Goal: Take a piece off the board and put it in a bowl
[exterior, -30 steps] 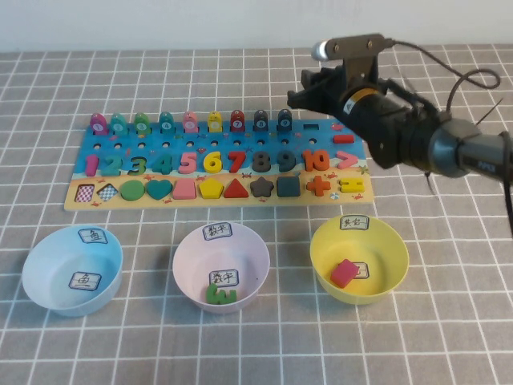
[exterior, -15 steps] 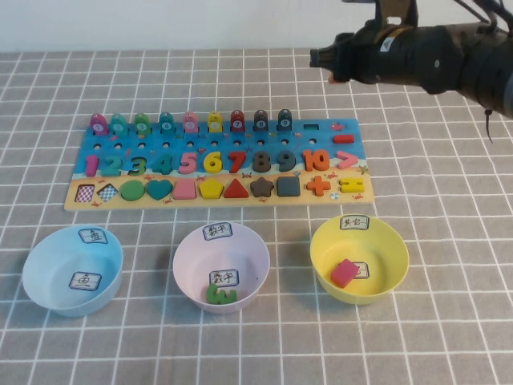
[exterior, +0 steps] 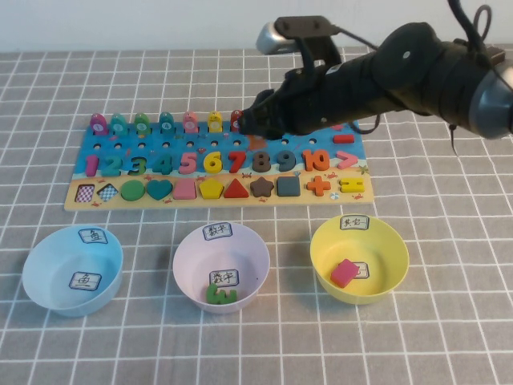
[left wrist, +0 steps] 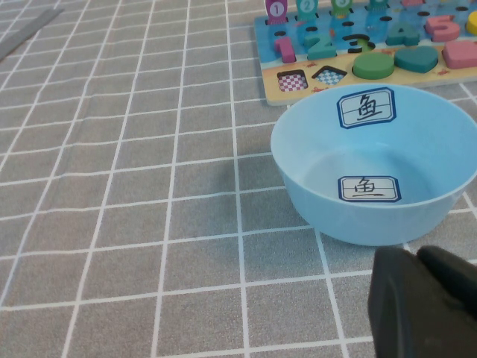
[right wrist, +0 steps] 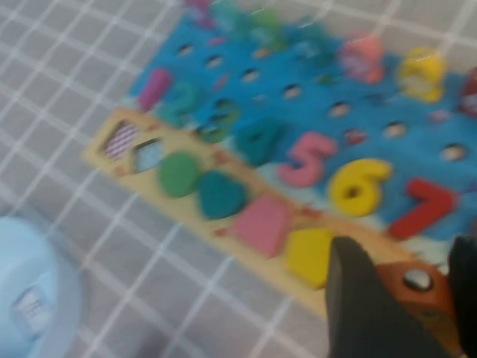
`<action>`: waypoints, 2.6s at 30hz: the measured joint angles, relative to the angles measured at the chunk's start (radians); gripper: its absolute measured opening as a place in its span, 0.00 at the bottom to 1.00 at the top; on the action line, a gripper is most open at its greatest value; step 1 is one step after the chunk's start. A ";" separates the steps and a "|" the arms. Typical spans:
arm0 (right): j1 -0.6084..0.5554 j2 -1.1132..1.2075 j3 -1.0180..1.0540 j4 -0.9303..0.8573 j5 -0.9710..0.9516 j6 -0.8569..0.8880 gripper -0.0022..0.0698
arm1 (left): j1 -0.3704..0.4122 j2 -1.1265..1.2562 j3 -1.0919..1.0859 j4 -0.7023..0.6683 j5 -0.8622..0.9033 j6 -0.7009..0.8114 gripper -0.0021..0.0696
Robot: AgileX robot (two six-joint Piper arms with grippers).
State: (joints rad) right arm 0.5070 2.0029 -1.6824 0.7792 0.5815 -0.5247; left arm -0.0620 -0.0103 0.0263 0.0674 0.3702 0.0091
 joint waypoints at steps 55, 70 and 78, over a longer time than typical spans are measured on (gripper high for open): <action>0.422 0.311 -0.247 0.198 0.027 -0.657 0.32 | 0.000 0.000 0.000 0.000 0.000 0.000 0.03; 0.422 0.318 -0.247 0.161 -0.018 -0.727 0.32 | 0.000 0.000 0.000 0.000 0.000 0.000 0.03; 0.422 0.329 -0.247 0.146 -0.039 -0.727 0.32 | 0.000 0.000 0.000 0.000 0.000 0.000 0.03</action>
State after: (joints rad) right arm 0.9295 2.3324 -1.9293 0.9255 0.5424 -1.2518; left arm -0.0620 -0.0103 0.0263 0.0674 0.3702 0.0091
